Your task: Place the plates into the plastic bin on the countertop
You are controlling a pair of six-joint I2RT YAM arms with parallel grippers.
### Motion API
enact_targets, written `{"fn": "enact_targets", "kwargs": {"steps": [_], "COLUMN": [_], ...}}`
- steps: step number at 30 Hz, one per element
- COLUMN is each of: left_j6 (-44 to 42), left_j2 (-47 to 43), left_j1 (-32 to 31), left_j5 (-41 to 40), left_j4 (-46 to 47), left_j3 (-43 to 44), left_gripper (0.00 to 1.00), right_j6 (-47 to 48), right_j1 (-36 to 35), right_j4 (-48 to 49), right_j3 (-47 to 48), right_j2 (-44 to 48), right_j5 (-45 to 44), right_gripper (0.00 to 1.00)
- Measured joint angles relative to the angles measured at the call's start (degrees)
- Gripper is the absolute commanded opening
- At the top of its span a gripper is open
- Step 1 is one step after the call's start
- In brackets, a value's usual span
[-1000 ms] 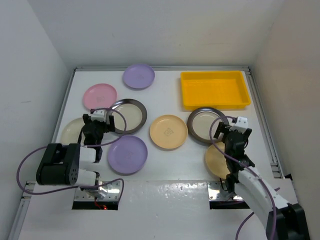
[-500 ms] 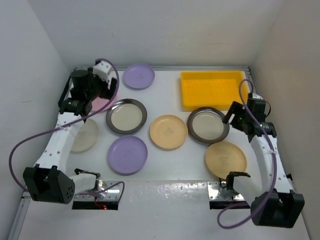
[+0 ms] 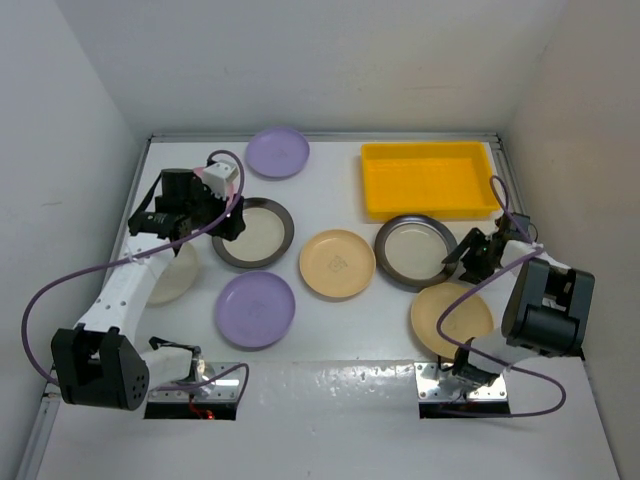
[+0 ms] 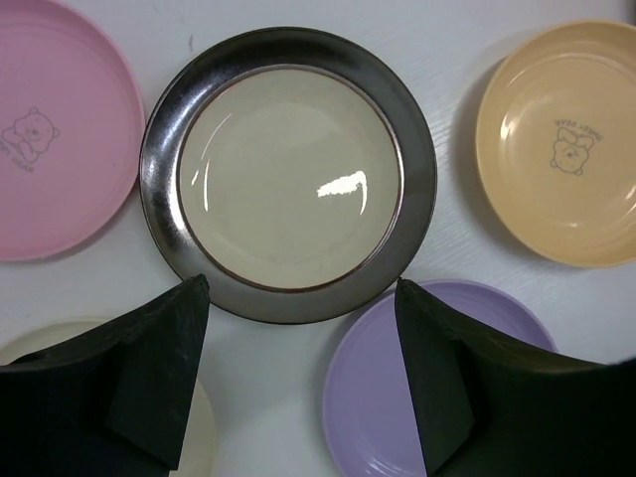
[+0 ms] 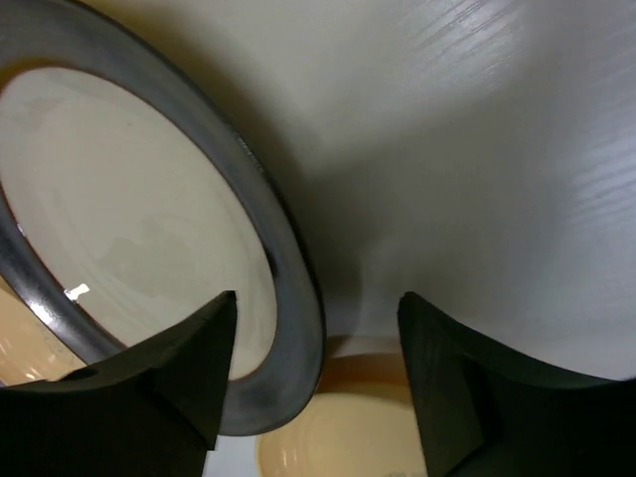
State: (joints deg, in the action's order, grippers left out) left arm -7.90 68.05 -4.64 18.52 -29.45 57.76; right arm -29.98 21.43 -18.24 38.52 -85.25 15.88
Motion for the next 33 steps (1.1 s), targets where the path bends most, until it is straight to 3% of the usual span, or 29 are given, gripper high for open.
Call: {"fn": "enact_targets", "kwargs": {"steps": [3,5,6,7,8,9,15,21,26,33], "left_j6": [0.9,1.2,1.5,1.6,1.8,1.9,2.6,2.6,2.6,2.7], "left_j2": [0.0,0.0,0.0,0.0,0.0,0.0,0.0,0.0,0.1,1.7], "left_j1": [0.0,0.0,0.0,0.0,0.0,0.0,0.0,0.0,0.0,0.0], "left_j5": [0.7,1.3,1.5,1.6,1.7,1.8,2.4,3.3,3.3,3.1], "left_j4": [0.1,0.1,0.2,0.3,0.4,0.4,0.7,0.9,0.9,1.0], "left_j3": [0.0,0.0,0.0,0.0,0.0,0.0,-0.2,-0.7,-0.7,-0.7], "left_gripper": [0.77,0.77,0.77,0.77,0.77,0.77,0.77,0.77,0.77,0.77], "right_j6": [-0.4,-0.8,-0.9,-1.2,-1.3,-1.5,-2.0,-1.7,-0.8,-3.0], "right_j1": [1.1,1.4,1.4,1.4,1.4,1.6,1.3,-2.0,-5.9,-6.1], "right_j4": [3.7,6.8,8.1,9.6,10.5,10.8,11.8,5.0,-3.3,-11.6], "right_j3": [-1.7,-2.1,-2.4,-2.9,-3.5,-3.8,-5.1,-4.8,0.2,9.9], "right_j2": [-2.4,-3.6,-4.2,-4.7,-4.9,-5.0,-3.7,6.8,14.3,18.0], "right_j5": [3.6,5.1,5.9,6.9,7.7,9.0,14.0,14.1,14.0,15.0], "right_gripper": [0.51,0.38,0.30,0.11,0.02,0.00,0.00,0.00,0.00,0.00]}}
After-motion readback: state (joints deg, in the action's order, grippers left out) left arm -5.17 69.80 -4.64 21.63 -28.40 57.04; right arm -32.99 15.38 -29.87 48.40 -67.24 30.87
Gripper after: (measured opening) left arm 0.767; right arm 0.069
